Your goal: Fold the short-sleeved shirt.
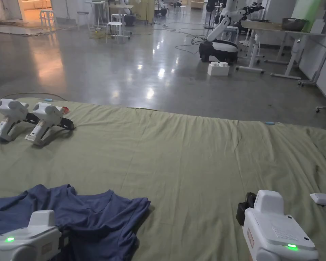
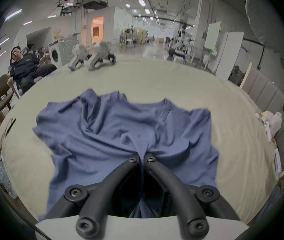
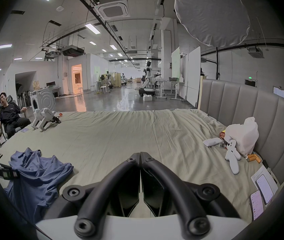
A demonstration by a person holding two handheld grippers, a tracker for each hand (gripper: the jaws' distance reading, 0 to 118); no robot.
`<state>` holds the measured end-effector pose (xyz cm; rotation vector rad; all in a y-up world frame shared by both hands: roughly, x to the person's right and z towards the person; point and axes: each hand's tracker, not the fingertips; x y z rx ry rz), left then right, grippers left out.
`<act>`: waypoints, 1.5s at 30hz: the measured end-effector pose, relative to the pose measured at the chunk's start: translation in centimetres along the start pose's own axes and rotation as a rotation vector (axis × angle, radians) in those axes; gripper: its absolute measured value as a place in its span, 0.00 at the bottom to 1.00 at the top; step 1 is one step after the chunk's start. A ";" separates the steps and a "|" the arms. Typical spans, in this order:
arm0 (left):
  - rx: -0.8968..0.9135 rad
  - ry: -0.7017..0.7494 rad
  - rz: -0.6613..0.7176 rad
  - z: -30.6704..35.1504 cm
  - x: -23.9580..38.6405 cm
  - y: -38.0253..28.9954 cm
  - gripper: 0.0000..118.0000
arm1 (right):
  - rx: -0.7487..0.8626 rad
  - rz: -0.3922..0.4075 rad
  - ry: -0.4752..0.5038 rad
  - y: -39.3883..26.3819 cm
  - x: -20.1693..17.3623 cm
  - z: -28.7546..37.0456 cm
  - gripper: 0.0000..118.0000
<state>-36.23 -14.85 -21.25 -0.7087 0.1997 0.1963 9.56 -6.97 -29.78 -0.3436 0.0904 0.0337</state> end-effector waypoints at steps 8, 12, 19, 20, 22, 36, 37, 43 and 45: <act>0.224 -0.060 -0.008 4.4 2.8 8.1 0.00 | 0.040 -0.018 -0.006 1.2 0.8 0.9 0.00; 0.315 -0.136 -0.111 7.5 7.0 12.0 0.00 | 0.062 -0.028 -0.010 1.9 1.4 1.4 0.00; 0.379 -0.318 -0.225 9.4 16.2 16.3 0.00 | 0.097 -0.059 -0.030 2.9 3.1 2.5 0.00; 0.377 -0.342 -0.247 9.4 17.7 16.5 0.00 | 0.102 -0.062 -0.036 3.0 3.4 2.7 0.00; 0.375 -0.387 -0.269 9.5 20.5 16.5 0.00 | 0.110 -0.070 -0.046 3.1 4.1 3.0 0.00; 0.100 -0.562 -0.361 3.1 32.2 5.1 0.02 | 0.087 -0.095 -0.126 1.6 8.6 4.5 0.00; 0.086 -0.552 -0.349 2.6 32.2 4.1 0.02 | 0.078 -0.097 -0.131 1.3 8.9 4.4 0.00; 0.116 -0.487 -0.344 2.6 30.5 2.2 0.75 | 0.036 -0.089 -0.125 0.3 9.0 4.3 0.00; 0.186 -0.505 -0.341 3.5 29.4 2.7 0.83 | 0.032 -0.084 -0.114 0.3 8.7 4.3 0.00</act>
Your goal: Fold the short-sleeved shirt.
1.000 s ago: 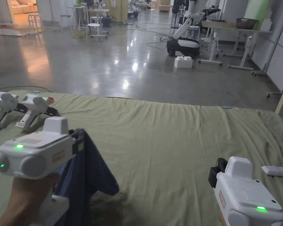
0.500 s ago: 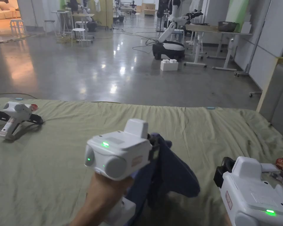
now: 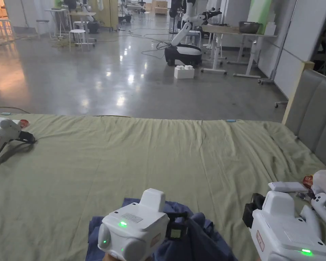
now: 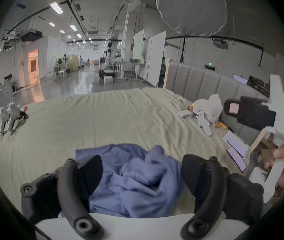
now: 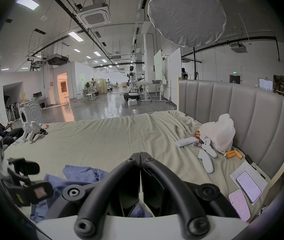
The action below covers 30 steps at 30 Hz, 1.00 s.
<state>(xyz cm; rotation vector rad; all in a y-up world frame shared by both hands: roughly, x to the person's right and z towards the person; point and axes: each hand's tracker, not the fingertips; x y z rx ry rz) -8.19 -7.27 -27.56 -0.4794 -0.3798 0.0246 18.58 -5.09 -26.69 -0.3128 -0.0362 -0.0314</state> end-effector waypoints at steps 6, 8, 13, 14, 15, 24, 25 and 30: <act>0.157 0.140 0.027 5.4 -3.4 2.1 0.67 | 0.028 0.048 0.053 0.7 -2.3 0.3 0.00; 0.208 0.216 0.054 7.0 -4.6 2.2 0.38 | 0.054 0.067 0.069 0.9 -3.2 0.6 0.00; 0.251 0.418 0.055 9.7 -7.1 0.6 0.00 | 0.107 0.105 0.082 0.6 -5.3 1.4 0.00; 0.245 0.425 0.071 10.1 -7.6 0.1 0.00 | 0.119 0.102 0.085 0.5 -5.7 1.5 0.00; 0.245 0.430 0.089 10.5 -8.0 -0.3 0.00 | 0.128 0.099 0.087 0.4 -5.9 1.6 0.00; 0.072 0.423 0.225 9.9 -12.0 -3.5 0.00 | 0.102 0.082 0.110 0.1 -6.4 0.9 0.00; 0.029 0.412 0.244 9.1 -12.8 -4.1 0.00 | 0.092 0.082 0.111 -0.1 -6.3 0.8 0.00; -0.159 0.374 0.302 4.3 -17.0 -5.5 0.00 | 0.042 0.092 0.105 -1.2 -5.7 0.1 0.00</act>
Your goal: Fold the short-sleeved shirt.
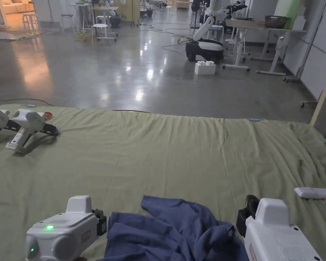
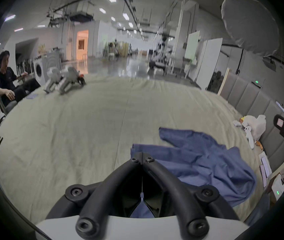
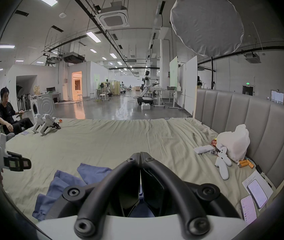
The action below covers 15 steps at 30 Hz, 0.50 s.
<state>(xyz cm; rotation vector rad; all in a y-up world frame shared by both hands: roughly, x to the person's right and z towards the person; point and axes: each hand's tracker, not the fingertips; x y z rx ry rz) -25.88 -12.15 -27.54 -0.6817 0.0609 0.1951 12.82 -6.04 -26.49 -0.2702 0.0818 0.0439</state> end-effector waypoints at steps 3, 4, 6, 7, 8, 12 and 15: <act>-0.090 -0.028 0.015 -4.0 -0.8 1.6 0.03 | -0.032 0.003 -0.007 -0.5 0.5 -0.7 0.00; -0.118 -0.028 0.011 -5.2 -0.8 2.2 0.10 | -0.040 0.003 -0.010 -0.7 0.7 -1.0 0.00; -0.167 -0.006 -0.026 -7.7 -0.8 3.1 0.43 | -0.058 0.006 -0.016 -1.1 1.1 -1.7 0.00; -0.188 -0.003 -0.038 -8.8 -0.8 3.5 0.58 | -0.066 0.008 -0.019 -1.3 1.2 -1.9 0.00; -0.212 -0.002 -0.049 -10.1 -0.7 3.8 0.67 | -0.074 0.010 -0.023 -1.6 1.4 -2.2 0.00; -0.298 0.026 -0.067 -14.2 -1.1 3.9 0.71 | -0.105 0.018 -0.039 -2.4 2.1 -3.0 0.00; -0.380 0.068 -0.087 -16.8 -1.4 3.2 0.71 | -0.134 0.016 -0.055 -3.1 2.8 -3.6 0.00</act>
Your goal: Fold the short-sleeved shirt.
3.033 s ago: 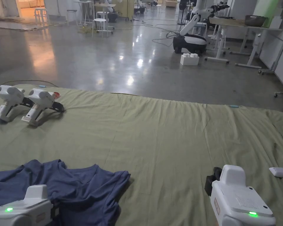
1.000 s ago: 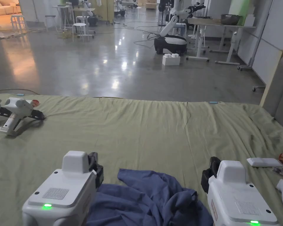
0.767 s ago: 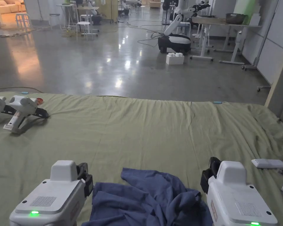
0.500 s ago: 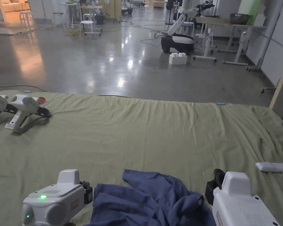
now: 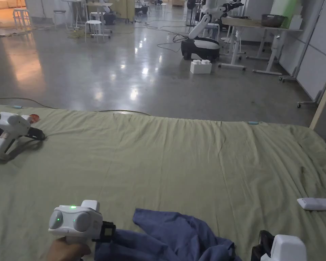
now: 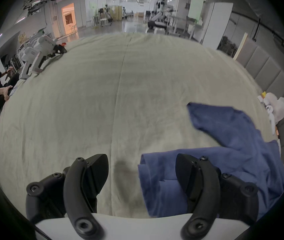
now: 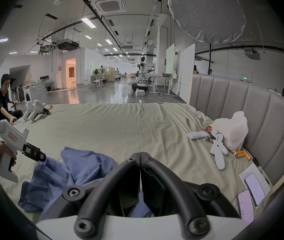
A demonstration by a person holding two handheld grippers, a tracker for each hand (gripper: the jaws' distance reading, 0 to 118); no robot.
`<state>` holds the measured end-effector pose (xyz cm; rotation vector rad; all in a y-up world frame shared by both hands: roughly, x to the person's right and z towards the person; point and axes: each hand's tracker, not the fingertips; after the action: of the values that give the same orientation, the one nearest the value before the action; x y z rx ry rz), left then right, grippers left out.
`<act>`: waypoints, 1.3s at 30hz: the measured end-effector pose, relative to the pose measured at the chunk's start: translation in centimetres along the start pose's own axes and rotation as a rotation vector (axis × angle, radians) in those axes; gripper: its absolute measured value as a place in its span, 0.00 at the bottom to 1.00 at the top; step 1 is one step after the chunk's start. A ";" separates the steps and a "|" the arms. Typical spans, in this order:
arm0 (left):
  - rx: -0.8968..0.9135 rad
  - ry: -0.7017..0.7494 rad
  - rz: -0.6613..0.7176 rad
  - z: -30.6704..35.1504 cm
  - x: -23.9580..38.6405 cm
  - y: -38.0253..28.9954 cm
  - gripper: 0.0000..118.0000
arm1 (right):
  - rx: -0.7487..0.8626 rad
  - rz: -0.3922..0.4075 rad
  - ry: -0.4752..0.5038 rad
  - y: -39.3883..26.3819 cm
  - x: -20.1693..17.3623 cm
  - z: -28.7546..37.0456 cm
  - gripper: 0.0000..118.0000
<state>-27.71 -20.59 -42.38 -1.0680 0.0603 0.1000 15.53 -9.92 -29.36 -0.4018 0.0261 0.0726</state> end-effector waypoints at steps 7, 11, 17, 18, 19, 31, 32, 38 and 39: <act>0.021 0.033 -0.085 -0.5 2.4 -0.4 0.56 | -0.065 -0.015 -0.021 -1.1 1.3 -1.8 0.00; 0.052 -0.010 -0.144 0.1 4.5 -1.0 0.06 | -0.132 -0.021 0.007 -0.8 1.7 -4.0 0.00; 0.108 -0.053 -0.108 2.7 3.8 -1.9 0.02 | -0.311 0.011 0.094 0.7 2.4 -9.6 0.55; 0.135 -0.051 -0.095 3.4 3.7 -2.1 0.02 | -0.359 0.033 0.129 1.0 2.2 -10.9 0.63; 0.154 -0.045 -0.096 4.0 3.6 -2.3 0.02 | -0.380 0.039 0.153 1.2 2.0 -12.0 0.65; 0.284 -0.064 -0.075 9.5 3.2 -6.1 0.02 | -0.732 0.097 0.254 -2.7 -2.5 -21.8 0.17; 0.284 -0.064 -0.068 9.6 3.1 -6.1 0.02 | -0.698 0.102 0.251 -2.8 -2.7 -21.4 0.17; 0.296 -0.074 -0.037 10.1 2.6 -5.7 0.02 | -0.639 0.077 0.259 -1.4 -2.2 -19.5 0.05; 0.306 -0.083 -0.029 10.5 2.5 -5.6 0.02 | -0.595 0.096 0.250 -0.8 -2.0 -18.7 0.05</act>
<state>-24.61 -13.87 -32.71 -0.7578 -0.0146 0.1048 13.36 -18.09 -46.18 -1.0033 0.2749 0.1250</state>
